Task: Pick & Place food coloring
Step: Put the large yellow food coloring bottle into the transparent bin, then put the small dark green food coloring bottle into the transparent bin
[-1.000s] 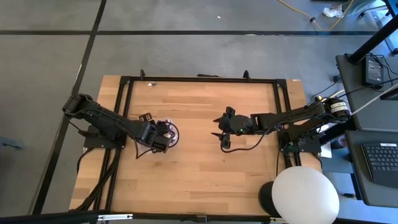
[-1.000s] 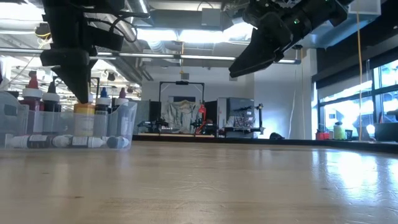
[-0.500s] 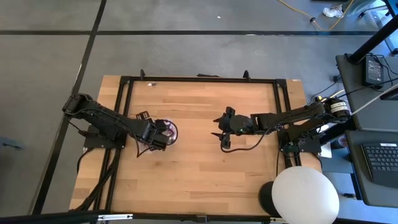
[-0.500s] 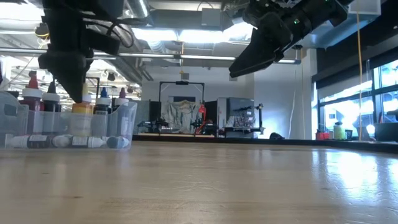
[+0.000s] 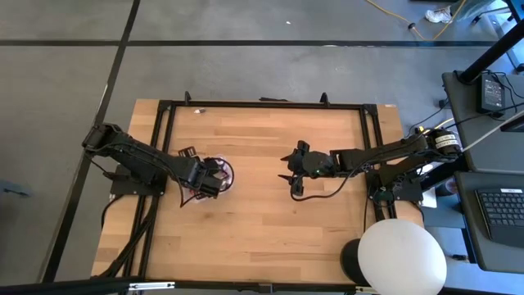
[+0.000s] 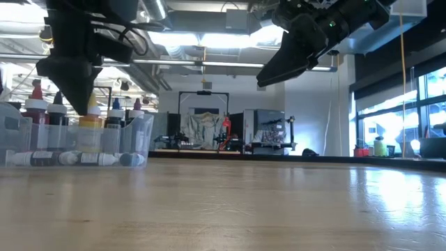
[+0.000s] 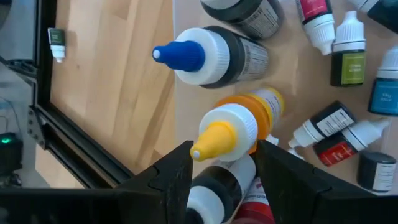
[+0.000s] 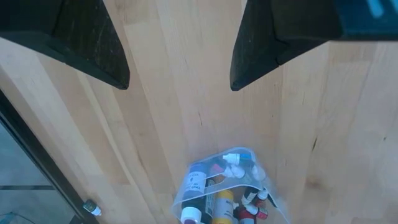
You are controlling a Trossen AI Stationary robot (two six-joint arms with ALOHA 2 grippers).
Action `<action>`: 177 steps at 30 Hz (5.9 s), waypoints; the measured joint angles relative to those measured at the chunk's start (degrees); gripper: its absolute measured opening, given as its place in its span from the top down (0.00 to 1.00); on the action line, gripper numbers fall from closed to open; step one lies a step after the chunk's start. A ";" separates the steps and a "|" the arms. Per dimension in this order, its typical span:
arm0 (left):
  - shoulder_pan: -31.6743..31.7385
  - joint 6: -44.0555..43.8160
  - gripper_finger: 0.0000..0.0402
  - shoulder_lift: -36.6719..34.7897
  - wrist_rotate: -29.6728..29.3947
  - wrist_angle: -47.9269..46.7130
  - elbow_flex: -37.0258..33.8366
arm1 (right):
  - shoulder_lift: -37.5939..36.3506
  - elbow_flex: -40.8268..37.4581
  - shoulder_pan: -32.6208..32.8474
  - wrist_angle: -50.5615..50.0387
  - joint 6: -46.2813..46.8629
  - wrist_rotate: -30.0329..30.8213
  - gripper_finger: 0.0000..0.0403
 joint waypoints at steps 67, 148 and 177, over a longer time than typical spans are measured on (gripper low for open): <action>73.40 34.88 0.58 -1.98 29.50 30.85 9.09 | 0.00 0.00 -2.69 -1.55 -7.66 0.03 0.31; 77.39 29.70 0.57 24.15 20.08 38.85 9.07 | 0.02 0.00 -4.26 -3.78 -7.75 0.07 0.31; 77.35 18.39 0.57 24.11 21.36 42.54 8.96 | 0.02 0.00 -4.25 -3.89 -9.03 0.09 0.31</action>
